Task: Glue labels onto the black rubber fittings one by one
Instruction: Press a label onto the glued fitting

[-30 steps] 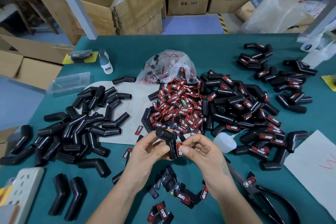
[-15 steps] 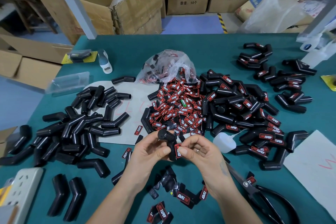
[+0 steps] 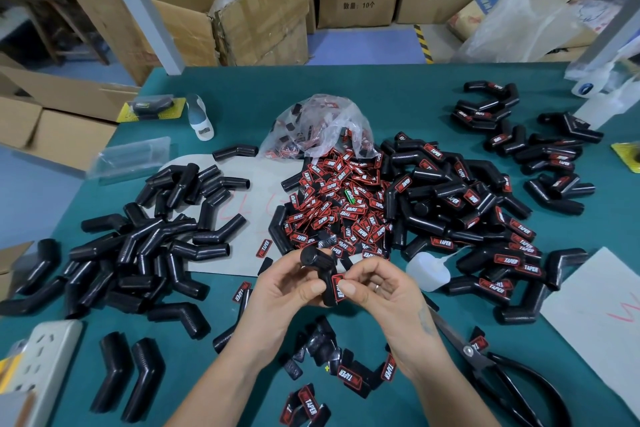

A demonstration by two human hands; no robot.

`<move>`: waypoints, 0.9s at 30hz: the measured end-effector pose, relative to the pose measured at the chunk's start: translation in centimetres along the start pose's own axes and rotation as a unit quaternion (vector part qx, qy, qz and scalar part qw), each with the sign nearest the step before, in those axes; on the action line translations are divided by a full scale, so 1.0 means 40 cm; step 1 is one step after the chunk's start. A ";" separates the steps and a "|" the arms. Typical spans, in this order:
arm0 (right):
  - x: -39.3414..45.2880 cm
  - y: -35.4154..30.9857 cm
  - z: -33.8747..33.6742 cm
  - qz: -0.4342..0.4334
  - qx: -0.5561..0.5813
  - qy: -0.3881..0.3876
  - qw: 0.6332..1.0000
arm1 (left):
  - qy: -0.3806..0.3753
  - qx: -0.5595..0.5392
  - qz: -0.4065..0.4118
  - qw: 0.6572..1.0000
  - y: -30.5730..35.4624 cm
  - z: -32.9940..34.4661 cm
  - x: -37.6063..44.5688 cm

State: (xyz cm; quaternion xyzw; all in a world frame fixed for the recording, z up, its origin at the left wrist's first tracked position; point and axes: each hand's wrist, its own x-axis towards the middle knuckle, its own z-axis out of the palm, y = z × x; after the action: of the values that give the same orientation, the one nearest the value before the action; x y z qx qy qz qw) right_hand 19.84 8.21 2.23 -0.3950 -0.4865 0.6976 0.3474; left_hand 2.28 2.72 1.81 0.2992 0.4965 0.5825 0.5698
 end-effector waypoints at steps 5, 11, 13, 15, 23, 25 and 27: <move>0.001 0.004 0.003 -0.010 -0.001 0.002 1.000 | 0.002 -0.002 0.005 1.000 -0.006 -0.001 0.001; 0.001 0.006 0.002 -0.009 -0.008 -0.001 1.000 | -0.001 0.002 0.006 1.000 -0.009 -0.005 0.002; 0.000 0.005 0.003 -0.011 -0.006 0.001 1.000 | -0.002 0.000 0.007 1.000 -0.010 -0.004 0.002; 0.000 0.004 0.003 -0.012 -0.005 0.001 1.000 | -0.002 -0.002 0.007 1.000 -0.011 -0.003 0.002; -0.002 0.002 0.001 -0.014 -0.007 -0.001 1.000 | -0.004 -0.005 0.005 1.000 -0.005 -0.003 0.001; -0.001 0.002 0.000 -0.016 -0.012 -0.001 1.000 | -0.004 -0.005 0.003 1.000 -0.006 -0.002 0.000; -0.002 0.002 0.001 -0.017 -0.015 0.000 1.000 | -0.003 -0.002 0.003 1.000 -0.005 -0.001 -0.001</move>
State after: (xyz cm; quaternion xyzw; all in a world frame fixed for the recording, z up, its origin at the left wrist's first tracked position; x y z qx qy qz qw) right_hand 19.83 8.11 2.19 -0.3919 -0.5037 0.6839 0.3536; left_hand 2.31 2.62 1.60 0.3011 0.4927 0.5843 0.5702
